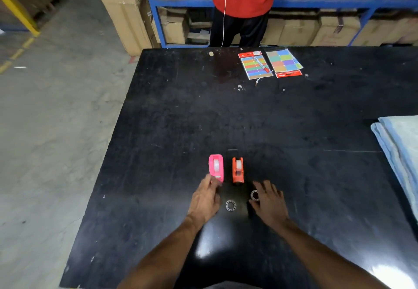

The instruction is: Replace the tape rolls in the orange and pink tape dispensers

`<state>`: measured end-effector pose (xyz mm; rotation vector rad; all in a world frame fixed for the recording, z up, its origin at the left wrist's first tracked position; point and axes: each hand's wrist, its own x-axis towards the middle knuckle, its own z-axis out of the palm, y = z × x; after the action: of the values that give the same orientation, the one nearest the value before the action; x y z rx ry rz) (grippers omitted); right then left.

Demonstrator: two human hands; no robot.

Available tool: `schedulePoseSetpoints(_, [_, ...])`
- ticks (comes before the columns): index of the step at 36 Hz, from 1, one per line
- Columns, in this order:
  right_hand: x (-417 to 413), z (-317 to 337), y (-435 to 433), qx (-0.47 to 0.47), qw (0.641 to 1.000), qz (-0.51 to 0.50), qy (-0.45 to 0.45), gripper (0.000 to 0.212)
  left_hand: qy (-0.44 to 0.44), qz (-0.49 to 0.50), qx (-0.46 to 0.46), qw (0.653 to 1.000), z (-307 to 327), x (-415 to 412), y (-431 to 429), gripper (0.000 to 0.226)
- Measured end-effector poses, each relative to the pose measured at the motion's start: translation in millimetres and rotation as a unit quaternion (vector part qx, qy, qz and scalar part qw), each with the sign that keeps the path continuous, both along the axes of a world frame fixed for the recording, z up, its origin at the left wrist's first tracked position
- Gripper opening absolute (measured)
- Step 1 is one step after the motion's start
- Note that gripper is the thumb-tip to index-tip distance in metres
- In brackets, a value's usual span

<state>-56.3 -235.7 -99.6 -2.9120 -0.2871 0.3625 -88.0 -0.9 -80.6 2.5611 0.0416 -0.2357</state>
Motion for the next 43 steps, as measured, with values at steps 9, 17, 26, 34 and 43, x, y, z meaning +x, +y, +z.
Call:
schedulePoseSetpoints(9, [-12, 3, -3, 0.020, 0.995, 0.020, 0.093, 0.043, 0.129, -0.085, 0.066, 0.986, -24, -22, -45, 0.052])
schedulePoseSetpoints(17, [-10, 25, 8, 0.055, 0.987, 0.100, 0.111, 0.033, 0.058, -0.052, 0.025, 0.997, -9, -19, -11, 0.036])
schedulePoseSetpoints(26, [47, 63, 111, 0.063, 0.984, 0.168, 0.013, 0.034, 0.002, 0.023, 0.089, 0.996, 20, 30, 100, 0.032])
schedulePoseSetpoints(34, [67, 43, 185, -0.055, 0.973, 0.219, -0.048, 0.025, 0.070, 0.026, 0.064, 0.995, 20, 63, 124, 0.036])
schedulePoseSetpoints(43, [66, 16, 212, -0.137, 0.971, 0.194, 0.006, 0.033, 0.133, 0.028, 0.079, 0.988, -8, 68, 130, 0.036])
